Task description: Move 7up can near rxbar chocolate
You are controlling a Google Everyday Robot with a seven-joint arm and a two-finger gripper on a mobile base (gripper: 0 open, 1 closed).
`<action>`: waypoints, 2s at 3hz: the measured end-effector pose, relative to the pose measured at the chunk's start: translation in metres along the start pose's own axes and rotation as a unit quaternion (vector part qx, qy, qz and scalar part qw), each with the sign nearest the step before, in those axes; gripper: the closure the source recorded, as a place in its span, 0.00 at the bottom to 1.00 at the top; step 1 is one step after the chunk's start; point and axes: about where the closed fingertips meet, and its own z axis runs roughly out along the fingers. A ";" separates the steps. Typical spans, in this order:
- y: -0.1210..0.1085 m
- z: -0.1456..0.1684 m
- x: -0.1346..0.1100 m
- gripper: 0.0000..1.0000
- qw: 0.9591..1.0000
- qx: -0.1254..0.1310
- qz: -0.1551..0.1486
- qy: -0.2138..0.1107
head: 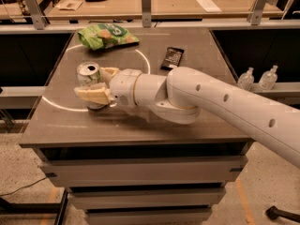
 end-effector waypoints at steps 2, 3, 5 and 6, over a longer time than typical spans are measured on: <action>-0.005 -0.069 0.012 1.00 0.999 0.032 0.016 0.035; -0.017 -0.114 0.021 1.00 0.995 0.067 0.029 0.066; -0.076 -0.162 0.021 1.00 0.988 0.129 0.022 0.086; -0.111 -0.162 0.019 1.00 0.985 0.149 0.017 0.080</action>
Offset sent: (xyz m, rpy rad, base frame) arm -0.0304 -0.1292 -0.0077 -0.1113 0.0916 -0.1642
